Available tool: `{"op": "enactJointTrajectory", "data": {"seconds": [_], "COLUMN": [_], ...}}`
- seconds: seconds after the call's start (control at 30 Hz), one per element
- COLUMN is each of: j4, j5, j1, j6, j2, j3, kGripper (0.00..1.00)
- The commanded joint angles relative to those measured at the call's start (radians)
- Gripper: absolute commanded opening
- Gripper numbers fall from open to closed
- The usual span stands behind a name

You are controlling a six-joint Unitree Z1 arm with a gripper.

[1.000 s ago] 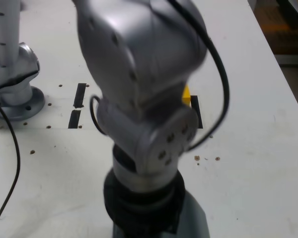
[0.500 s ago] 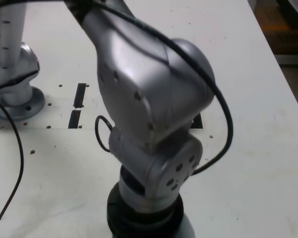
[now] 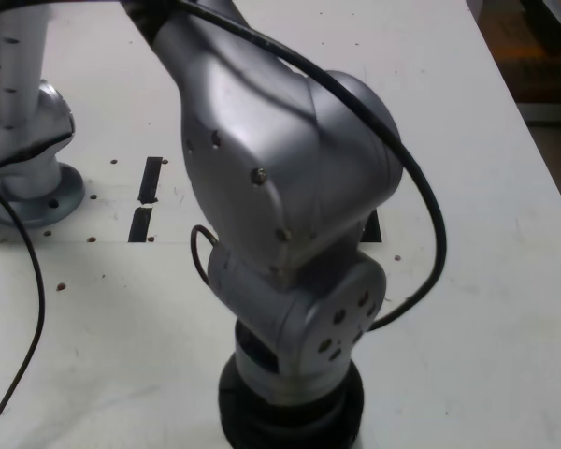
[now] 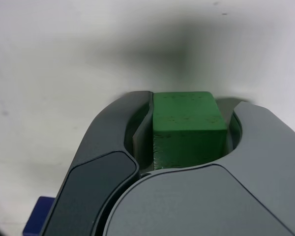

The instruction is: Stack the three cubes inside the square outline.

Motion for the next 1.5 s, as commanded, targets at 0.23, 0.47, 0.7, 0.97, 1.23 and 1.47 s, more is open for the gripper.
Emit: {"op": "enactJointTrajectory", "data": {"seconds": [0.23, 0.47, 0.7, 0.97, 1.23, 1.47], "j4": [0.119, 0.290, 0.430, 0.490, 0.514, 0.550], "j5": [0.050, 0.070, 0.121, 0.151, 0.136, 0.093], "j1": [0.002, 0.002, 0.011, 0.078, 0.214, 0.343], "j6": [-0.022, -0.039, -0.036, 0.045, 0.200, 0.376], "j2": [-0.041, -0.119, -0.229, -0.336, -0.434, -0.468], "j3": [-0.037, -0.061, -0.069, -0.030, 0.035, 0.050], "kGripper": [0.14, 0.13, 0.13, 0.13, 0.13, 0.13]}}
